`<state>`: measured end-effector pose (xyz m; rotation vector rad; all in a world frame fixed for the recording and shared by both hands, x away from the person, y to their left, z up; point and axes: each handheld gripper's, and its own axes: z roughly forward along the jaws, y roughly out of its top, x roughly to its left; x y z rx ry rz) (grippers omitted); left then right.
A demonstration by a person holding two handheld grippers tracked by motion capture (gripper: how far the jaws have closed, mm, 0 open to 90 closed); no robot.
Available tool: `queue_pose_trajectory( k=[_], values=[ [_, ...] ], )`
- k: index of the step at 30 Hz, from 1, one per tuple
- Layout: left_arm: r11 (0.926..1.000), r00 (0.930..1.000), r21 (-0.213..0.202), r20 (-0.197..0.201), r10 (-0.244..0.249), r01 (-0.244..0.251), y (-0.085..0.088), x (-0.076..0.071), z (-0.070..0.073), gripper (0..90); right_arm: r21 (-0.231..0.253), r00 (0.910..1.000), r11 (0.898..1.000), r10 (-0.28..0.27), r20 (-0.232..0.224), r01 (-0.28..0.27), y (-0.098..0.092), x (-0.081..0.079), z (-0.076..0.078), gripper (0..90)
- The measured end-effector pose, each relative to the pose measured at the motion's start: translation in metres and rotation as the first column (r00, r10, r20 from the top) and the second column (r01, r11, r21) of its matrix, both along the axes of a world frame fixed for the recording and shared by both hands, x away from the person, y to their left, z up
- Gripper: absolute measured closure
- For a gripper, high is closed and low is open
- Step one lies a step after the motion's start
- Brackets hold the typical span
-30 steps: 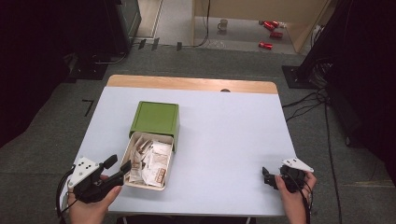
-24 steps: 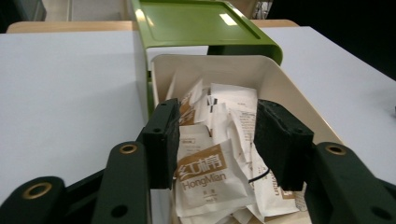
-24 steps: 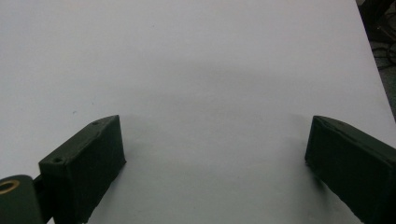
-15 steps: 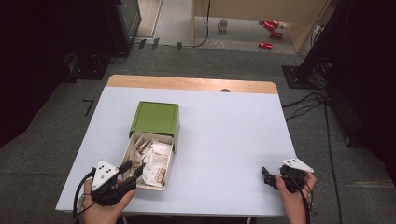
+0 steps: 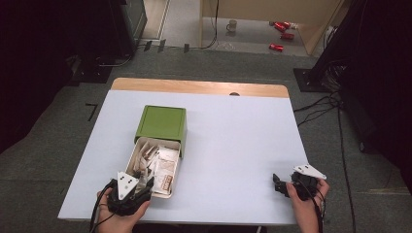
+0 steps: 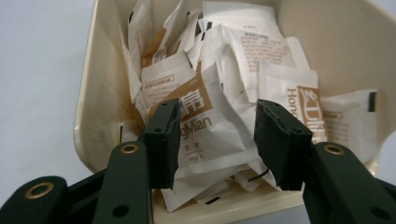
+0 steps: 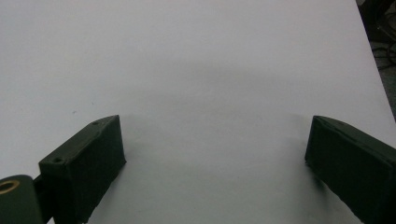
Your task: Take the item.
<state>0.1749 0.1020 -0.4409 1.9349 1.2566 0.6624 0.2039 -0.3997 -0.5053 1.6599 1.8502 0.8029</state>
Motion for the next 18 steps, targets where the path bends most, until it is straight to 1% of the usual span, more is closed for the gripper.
queue_pose_trajectory(
  k=[1,3,4,6,7,8,9,11,12,13,16,18],
  values=[
    [1.0,1.0,0.004,0.007,0.004,-0.004,0.001,0.0,0.0,53.6,0.0,1.0,1.0,0.0,0.0,0.0,0.0,0.0,0.0,4.2],
    [1.0,0.9999,-0.002,0.016,0.005,-0.005,0.003,-0.001,0.0,58.0,0.0,1.0,1.0,0.0,0.0,0.0,0.0,0.0,0.0,4.1],
    [1.0,0.9998,0.002,0.019,0.002,-0.002,0.004,-0.001,0.001,60.7,0.0,1.0,1.0,0.0,0.0,0.0,0.0,0.0,0.0,4.2],
    [1.0,0.9998,0.003,0.02,-0.004,0.004,0.005,-0.001,0.001,66.1,0.0,1.0,1.0,0.002,0.001,-0.002,0.0,0.0,0.0,4.1],
    [0.9999,0.9997,-0.003,0.017,-0.017,0.017,0.006,-0.001,0.001,68.4,-0.001,1.0,1.0,0.002,0.001,-0.002,0.0,0.0,0.0,4.1],
    [0.9999,0.9997,-0.003,0.017,-0.017,0.017,0.006,-0.001,0.001,70.4,-0.001,1.0,1.0,0.002,0.001,-0.002,0.0,0.0,0.0,4.1],
    [0.9998,0.9996,-0.001,0.018,-0.02,0.02,0.007,-0.002,0.002,70.4,0.0,1.0,1.0,0.0,0.0,0.0,0.0,0.0,0.0,4.2],
    [0.9997,0.9994,-0.007,0.026,-0.023,0.023,0.009,-0.003,0.003,75.1,0.0,1.0,1.0,0.0,0.0,0.0,0.0,0.0,0.0,4.2],
    [0.9996,0.9992,-0.01,0.03,-0.025,0.025,0.01,-0.003,0.004,75.1,0.0,1.0,1.0,0.0,0.0,0.0,0.0,0.0,0.0,4.2],
    [0.9994,0.999,-0.024,0.038,-0.024,0.025,0.013,-0.003,0.005,77.4,0.0,1.0,1.0,0.0,0.001,0.0,0.0,0.0,0.0,4.1],
    [0.9993,0.9989,-0.033,0.045,-0.016,0.017,0.017,-0.003,0.006,79.2,0.001,1.0,1.0,0.0,0.0,0.0,0.0,0.0,0.0,4.1],
    [0.9993,0.999,-0.035,0.043,-0.012,0.013,0.019,-0.002,0.006,80.3,0.001,1.0,1.0,0.0,0.0,0.0,0.0,0.0,0.0,4.1]
  ],
)
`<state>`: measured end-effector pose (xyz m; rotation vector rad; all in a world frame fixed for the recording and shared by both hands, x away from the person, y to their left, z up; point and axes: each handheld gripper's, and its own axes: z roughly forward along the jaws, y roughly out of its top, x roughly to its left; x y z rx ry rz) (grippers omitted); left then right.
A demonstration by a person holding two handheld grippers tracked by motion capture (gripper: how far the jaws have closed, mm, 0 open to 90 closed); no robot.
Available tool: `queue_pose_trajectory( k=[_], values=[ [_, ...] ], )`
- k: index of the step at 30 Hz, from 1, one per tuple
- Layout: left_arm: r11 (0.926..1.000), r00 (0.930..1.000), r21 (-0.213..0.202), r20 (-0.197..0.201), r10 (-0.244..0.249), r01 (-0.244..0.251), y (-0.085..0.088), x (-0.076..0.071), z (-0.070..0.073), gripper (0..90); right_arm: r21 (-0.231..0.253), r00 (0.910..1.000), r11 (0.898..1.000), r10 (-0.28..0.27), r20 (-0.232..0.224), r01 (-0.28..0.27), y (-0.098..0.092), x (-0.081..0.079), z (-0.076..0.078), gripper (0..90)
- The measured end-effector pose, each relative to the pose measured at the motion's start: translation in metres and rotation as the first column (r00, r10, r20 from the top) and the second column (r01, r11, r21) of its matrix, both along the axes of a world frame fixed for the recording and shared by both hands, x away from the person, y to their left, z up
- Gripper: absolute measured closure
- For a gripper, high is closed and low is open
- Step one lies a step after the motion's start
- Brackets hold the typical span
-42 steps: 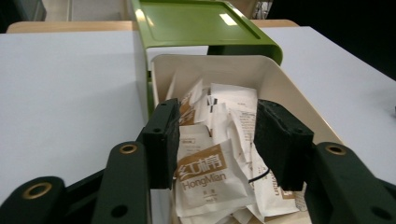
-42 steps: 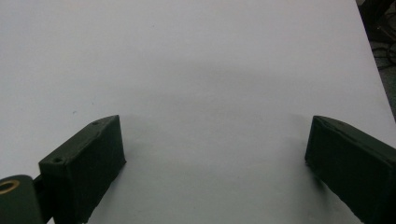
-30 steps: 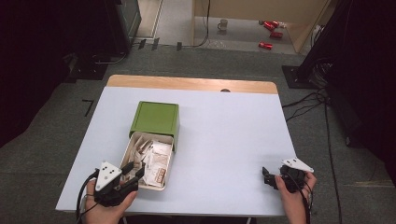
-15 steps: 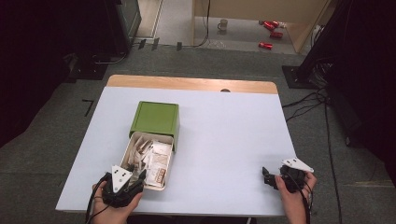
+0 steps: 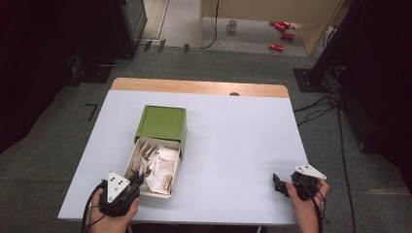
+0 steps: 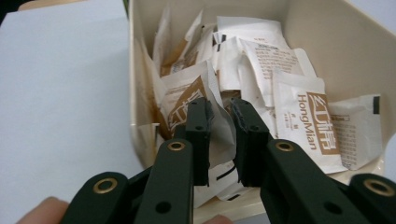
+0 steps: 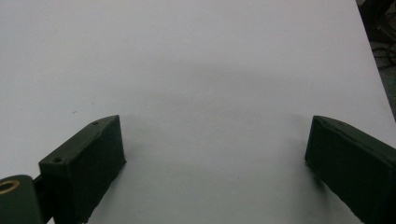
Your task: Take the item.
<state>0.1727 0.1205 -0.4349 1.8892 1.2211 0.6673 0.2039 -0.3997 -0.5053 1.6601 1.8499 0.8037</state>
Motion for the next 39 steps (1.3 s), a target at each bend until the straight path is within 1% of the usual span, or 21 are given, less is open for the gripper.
queue_pose_trajectory(
  k=[5,7,8,12,13,14,18,19,20,22,23,28,34,39],
  values=[
    [0.9999,1.0,0.007,-0.003,-0.008,0.008,0.0,0.0,-0.002,81.6,0.0,1.0,1.0,0.0,0.0,0.0,0.0,0.0,0.0,4.1],
    [0.9998,0.9999,0.017,0.008,-0.012,0.011,0.0,-0.001,0.0,85.5,0.0,1.0,1.0,0.0,0.0,0.0,0.0,0.0,0.0,4.1],
    [0.9998,0.9998,0.017,0.017,-0.011,0.011,0.001,-0.001,0.001,90.0,-0.001,1.0,1.0,0.0,0.0,0.0,0.0,0.0,0.0,4.2],
    [0.9999,0.9991,-0.002,0.039,-0.015,0.015,0.004,-0.003,0.008,90.0,0.0,1.0,1.0,0.0,0.0,0.0,0.0,0.0,0.0,4.2],
    [0.9999,0.9991,-0.002,0.039,-0.015,0.015,0.004,-0.003,0.008,90.0,0.0,1.0,1.0,0.0,0.0,0.0,0.0,0.0,0.0,4.2],
    [0.9997,0.9988,-0.013,0.045,-0.019,0.02,0.004,-0.004,0.01,90.0,-0.001,1.0,1.0,0.0,0.0,0.0,0.0,0.0,0.0,4.2],
    [0.9988,0.9974,-0.034,0.063,-0.034,0.036,0.005,-0.005,0.017,90.0,0.0,1.0,1.0,0.0,0.0,0.0,0.0,0.0,0.0,4.2],
    [0.9988,0.9974,-0.034,0.063,-0.034,0.036,0.005,-0.005,0.017,90.0,0.0,1.0,1.0,0.0,0.0,0.0,0.0,0.0,0.0,4.2],
    [0.9981,0.9967,-0.043,0.071,-0.041,0.044,0.004,-0.005,0.02,90.0,0.0,1.0,1.0,0.0,0.0,0.0,0.0,0.0,0.0,4.2],
    [0.9979,0.9963,-0.043,0.074,-0.045,0.048,0.005,-0.005,0.022,90.0,-0.001,1.0,1.0,0.0,0.0,0.0,0.0,0.0,0.0,4.2],
    [0.9971,0.9954,-0.05,0.08,-0.053,0.057,0.005,-0.005,0.025,90.0,-0.001,1.0,1.0,0.0,0.0,0.0,0.0,0.0,0.0,4.2],
    [0.9957,0.9939,-0.063,0.091,-0.061,0.067,0.005,-0.004,0.03,90.0,-0.001,1.0,1.0,0.0,0.0,0.0,0.0,0.0,0.0,4.1],
    [0.9922,0.9919,-0.099,0.11,-0.065,0.076,0.009,-0.003,0.041,90.0,0.0,1.0,1.0,0.0,0.0,0.0,0.0,0.0,0.0,4.2],
    [0.9913,0.9906,-0.104,0.119,-0.067,0.08,0.01,-0.002,0.047,90.0,0.001,1.0,1.0,0.0,-0.001,0.0,0.0,0.0,0.0,4.2]
  ],
)
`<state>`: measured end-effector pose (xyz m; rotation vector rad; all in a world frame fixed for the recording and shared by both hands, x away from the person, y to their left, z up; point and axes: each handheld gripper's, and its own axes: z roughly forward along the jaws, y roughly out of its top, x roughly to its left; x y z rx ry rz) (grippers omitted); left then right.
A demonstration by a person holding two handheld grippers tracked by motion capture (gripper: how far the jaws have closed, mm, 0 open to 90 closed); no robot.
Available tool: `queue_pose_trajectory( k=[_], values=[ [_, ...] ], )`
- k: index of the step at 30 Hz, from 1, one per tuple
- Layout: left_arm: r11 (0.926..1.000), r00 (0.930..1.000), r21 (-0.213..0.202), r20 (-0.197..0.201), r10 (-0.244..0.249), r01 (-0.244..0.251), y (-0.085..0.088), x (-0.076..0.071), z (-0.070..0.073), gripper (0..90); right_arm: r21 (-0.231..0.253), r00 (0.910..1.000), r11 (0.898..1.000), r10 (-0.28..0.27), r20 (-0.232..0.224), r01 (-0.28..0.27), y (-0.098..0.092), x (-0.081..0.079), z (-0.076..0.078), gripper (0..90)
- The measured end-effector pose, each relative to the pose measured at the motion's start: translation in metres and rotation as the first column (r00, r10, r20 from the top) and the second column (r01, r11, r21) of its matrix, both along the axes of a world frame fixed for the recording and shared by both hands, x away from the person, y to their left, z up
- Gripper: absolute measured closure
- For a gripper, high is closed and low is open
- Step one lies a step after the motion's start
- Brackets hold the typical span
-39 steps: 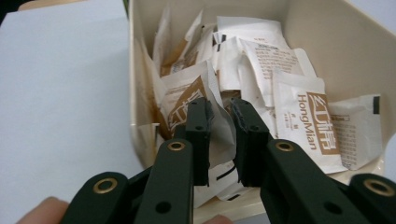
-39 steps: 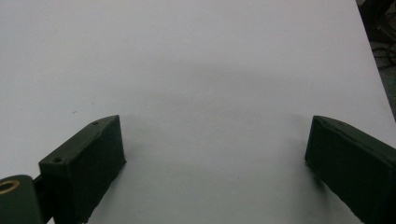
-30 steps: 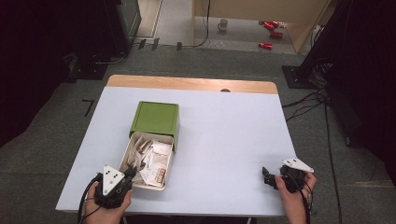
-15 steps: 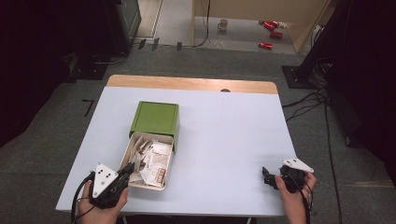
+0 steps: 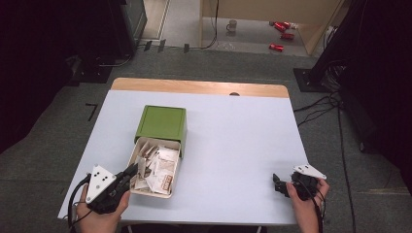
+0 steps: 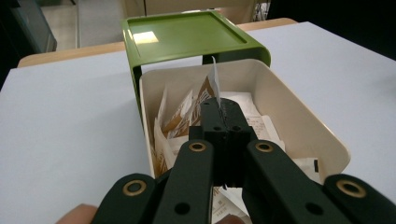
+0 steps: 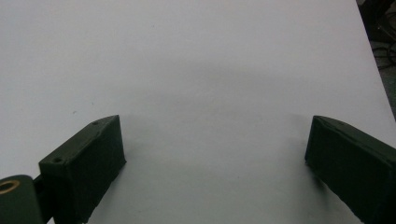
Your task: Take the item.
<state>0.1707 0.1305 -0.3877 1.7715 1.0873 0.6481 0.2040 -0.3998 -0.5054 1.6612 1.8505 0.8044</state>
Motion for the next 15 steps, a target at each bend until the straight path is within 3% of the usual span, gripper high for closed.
queue_pose_trajectory(
  k=[15],
  values=[
    [0.9997,0.9994,-0.023,0.036,0.003,-0.002,0.003,0.021,0.019,90.0,0.0,1.0,1.0,0.0,-0.001,0.0,0.0,0.0,0.0,4.1]
  ],
)
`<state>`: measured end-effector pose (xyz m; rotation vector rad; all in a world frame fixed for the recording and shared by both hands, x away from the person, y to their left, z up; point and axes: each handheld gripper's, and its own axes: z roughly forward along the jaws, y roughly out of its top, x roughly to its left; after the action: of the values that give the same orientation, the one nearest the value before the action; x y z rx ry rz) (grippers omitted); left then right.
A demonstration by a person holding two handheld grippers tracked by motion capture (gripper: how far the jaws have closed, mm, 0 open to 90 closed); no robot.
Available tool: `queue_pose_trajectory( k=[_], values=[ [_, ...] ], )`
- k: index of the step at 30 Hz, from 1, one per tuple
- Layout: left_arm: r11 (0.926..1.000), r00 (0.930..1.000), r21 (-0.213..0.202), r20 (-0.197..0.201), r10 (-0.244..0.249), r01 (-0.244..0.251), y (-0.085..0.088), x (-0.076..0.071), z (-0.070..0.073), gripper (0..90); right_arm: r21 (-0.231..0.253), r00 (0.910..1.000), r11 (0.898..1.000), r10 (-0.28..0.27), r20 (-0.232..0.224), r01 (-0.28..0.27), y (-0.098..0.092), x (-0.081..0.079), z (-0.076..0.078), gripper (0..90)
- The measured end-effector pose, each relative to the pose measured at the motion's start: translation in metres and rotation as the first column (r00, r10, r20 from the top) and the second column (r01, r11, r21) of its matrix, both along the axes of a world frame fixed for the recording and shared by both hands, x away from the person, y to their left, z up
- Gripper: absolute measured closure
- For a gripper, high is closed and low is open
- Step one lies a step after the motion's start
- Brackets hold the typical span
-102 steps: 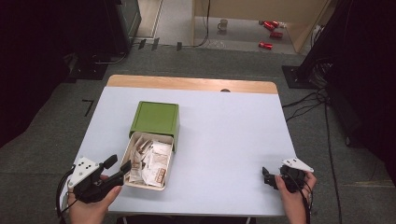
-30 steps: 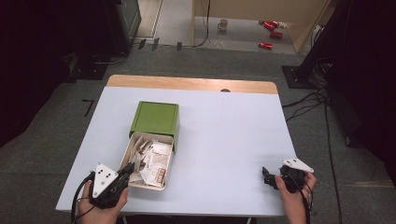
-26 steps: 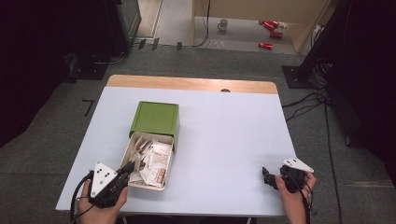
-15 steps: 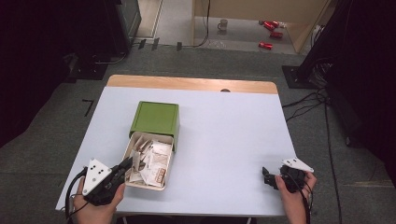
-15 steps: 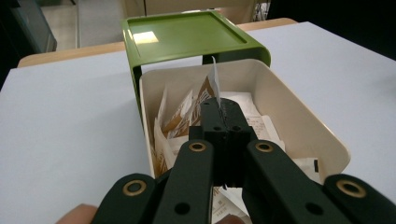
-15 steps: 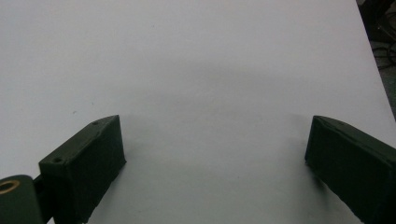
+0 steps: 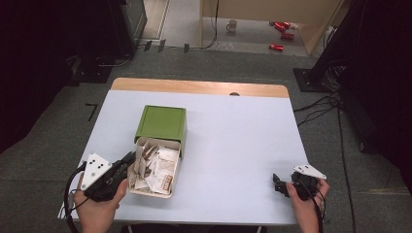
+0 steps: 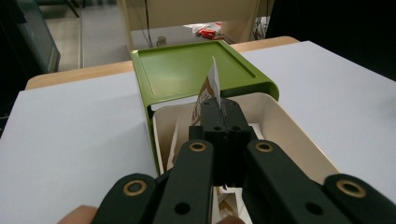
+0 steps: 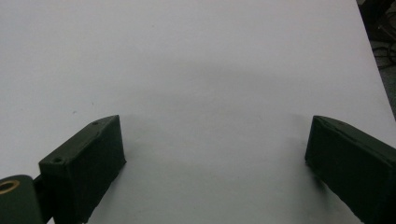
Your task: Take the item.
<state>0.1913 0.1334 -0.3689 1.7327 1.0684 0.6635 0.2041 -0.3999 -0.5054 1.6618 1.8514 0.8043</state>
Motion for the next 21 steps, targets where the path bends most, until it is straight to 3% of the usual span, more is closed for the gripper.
queue_pose_trajectory(
  k=[21],
  values=[
    [0.9992,0.9979,-0.029,0.058,0.028,-0.026,0.02,0.004,0.011,90.0,-0.001,1.0,1.0,-0.001,0.001,0.001,0.0,0.0,0.0,4.1]
  ],
)
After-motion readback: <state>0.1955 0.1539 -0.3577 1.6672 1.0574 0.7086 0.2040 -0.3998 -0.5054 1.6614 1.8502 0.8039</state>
